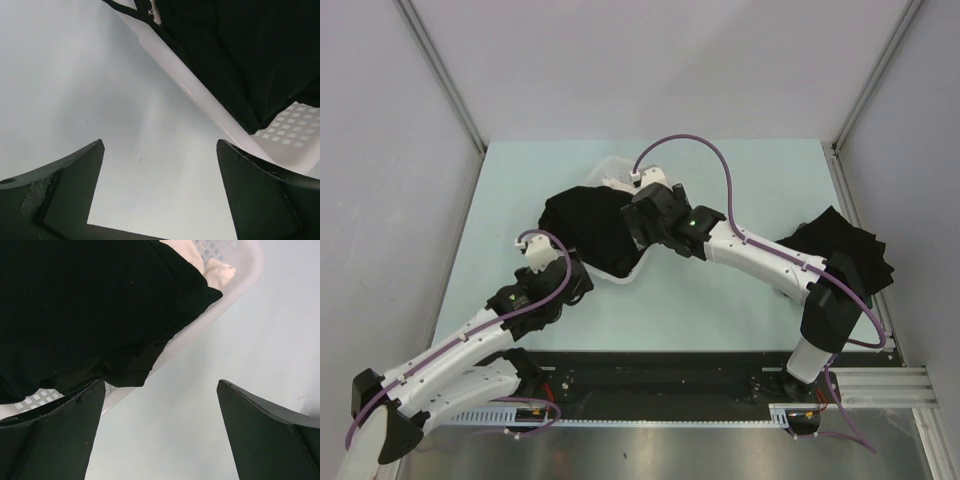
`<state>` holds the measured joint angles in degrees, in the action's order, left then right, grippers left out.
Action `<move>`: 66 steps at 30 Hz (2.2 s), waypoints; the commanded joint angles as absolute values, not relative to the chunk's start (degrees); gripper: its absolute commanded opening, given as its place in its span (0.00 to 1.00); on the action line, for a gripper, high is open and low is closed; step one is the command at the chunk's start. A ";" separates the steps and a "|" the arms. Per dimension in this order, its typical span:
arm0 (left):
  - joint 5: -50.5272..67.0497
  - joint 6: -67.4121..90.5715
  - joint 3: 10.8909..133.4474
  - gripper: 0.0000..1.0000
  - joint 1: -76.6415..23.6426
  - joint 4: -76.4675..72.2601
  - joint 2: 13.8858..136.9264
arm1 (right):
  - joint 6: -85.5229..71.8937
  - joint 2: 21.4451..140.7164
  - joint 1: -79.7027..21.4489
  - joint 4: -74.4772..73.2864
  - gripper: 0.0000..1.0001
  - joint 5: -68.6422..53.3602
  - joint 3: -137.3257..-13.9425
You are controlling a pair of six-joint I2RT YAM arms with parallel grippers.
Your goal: Fold and stack the t-shirts
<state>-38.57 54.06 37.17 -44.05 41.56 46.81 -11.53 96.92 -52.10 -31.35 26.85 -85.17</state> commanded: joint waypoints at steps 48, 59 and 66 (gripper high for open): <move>-46.32 55.28 42.27 0.99 -43.51 56.25 32.17 | -10.46 112.32 -56.95 -19.25 0.99 0.00 -92.99; -44.91 55.11 43.42 1.00 -43.59 57.57 28.65 | -6.86 113.82 -56.78 -19.07 0.90 4.91 -94.92; -43.51 55.37 43.07 0.99 -43.59 57.39 29.18 | -6.94 113.82 -55.11 -19.16 0.65 4.39 -95.10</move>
<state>-44.53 54.19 42.48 -43.86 57.47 29.04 -8.54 113.69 -57.06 -20.23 1.13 -92.90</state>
